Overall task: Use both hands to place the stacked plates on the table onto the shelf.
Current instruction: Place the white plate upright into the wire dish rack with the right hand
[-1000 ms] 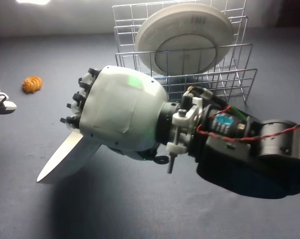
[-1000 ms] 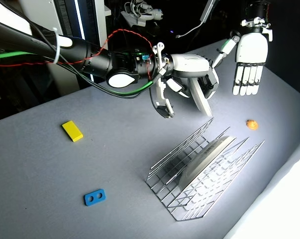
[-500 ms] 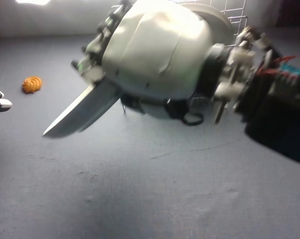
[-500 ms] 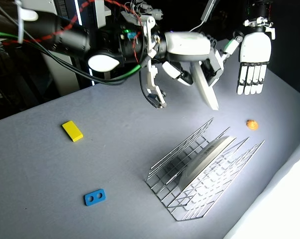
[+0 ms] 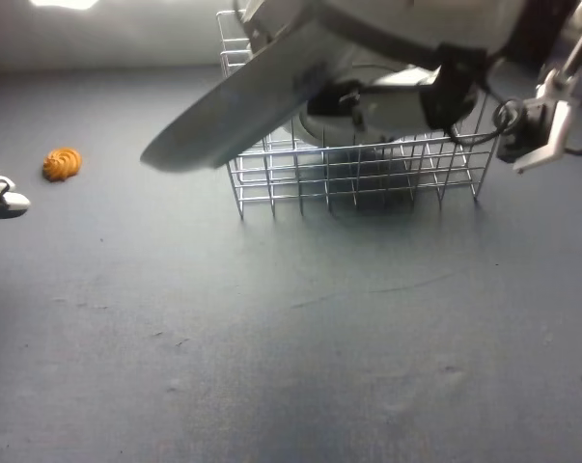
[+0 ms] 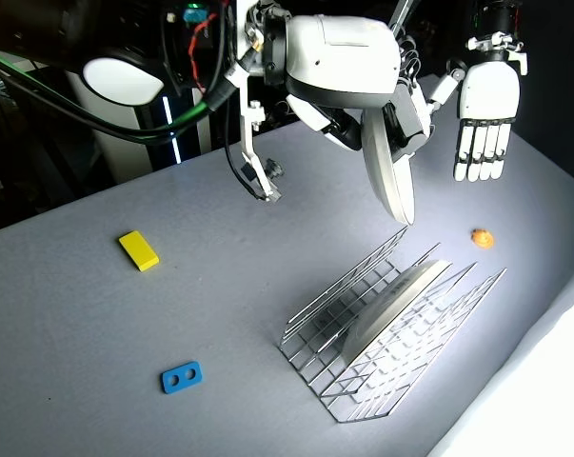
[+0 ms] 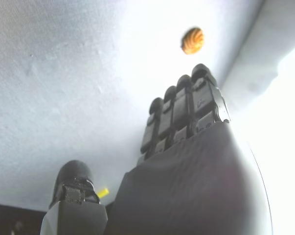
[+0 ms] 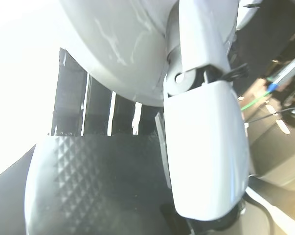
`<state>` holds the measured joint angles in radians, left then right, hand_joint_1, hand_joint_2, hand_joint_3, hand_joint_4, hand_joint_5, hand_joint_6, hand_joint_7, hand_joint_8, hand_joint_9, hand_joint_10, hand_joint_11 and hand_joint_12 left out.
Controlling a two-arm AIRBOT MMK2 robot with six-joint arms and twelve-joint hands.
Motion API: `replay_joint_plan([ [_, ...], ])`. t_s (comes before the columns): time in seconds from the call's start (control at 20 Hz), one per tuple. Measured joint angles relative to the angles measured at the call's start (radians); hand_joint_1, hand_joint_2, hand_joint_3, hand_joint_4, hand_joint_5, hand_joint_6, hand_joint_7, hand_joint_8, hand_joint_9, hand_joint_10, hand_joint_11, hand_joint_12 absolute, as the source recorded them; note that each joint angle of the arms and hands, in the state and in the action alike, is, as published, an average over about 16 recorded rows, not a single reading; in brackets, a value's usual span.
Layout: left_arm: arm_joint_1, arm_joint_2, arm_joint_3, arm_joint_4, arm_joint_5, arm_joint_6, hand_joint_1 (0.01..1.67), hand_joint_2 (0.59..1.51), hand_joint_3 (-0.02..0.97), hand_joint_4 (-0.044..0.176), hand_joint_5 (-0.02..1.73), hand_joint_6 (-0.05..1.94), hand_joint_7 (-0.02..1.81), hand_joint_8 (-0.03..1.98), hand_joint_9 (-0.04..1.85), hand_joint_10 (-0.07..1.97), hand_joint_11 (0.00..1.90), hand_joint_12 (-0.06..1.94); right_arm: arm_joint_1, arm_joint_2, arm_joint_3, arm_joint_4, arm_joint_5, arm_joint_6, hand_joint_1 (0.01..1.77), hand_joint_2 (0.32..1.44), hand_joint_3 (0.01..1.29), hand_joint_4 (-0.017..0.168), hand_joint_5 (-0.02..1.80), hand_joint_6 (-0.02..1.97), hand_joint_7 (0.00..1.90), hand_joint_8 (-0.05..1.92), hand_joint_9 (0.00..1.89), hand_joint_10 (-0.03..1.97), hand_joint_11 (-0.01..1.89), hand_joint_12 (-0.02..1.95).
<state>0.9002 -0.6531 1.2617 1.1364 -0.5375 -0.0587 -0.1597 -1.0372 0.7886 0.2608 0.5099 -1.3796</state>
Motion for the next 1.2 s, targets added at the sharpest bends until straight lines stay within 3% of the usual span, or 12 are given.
replay_joint_plan([
  [0.55, -0.070, 0.011, -0.010, 0.057, -0.274, 0.056, 0.02, 1.120, 0.016, 0.004, 0.02, 0.02, 0.02, 0.01, 0.02, -0.01, 0.02, -0.01, 0.055, 0.057, 0.029, 0.179, -0.121, 0.090, 1.33, 0.97, 0.01, -0.003, 0.97, 0.84, 1.02, 1.06, 1.08, 0.86, 0.91, 1.22],
  [0.85, -0.161, 0.022, -0.022, 0.144, -0.407, 0.079, 0.02, 1.120, 0.016, 0.005, 0.02, 0.02, 0.01, 0.01, 0.02, -0.01, 0.02, -0.01, 0.066, 0.051, 0.074, 0.295, -0.175, 0.106, 1.33, 0.97, 0.01, -0.003, 0.98, 0.84, 1.03, 1.06, 1.10, 0.80, 0.90, 1.23],
  [1.2, -0.306, 0.038, -0.045, 0.276, -0.489, 0.075, 0.02, 1.124, 0.016, 0.005, 0.02, 0.02, 0.01, 0.01, 0.02, -0.01, 0.02, -0.01, 0.077, 0.019, 0.139, 0.405, -0.235, 0.112, 1.31, 0.99, 0.01, -0.004, 0.96, 0.88, 1.02, 1.06, 1.07, 0.85, 0.89, 1.24],
])
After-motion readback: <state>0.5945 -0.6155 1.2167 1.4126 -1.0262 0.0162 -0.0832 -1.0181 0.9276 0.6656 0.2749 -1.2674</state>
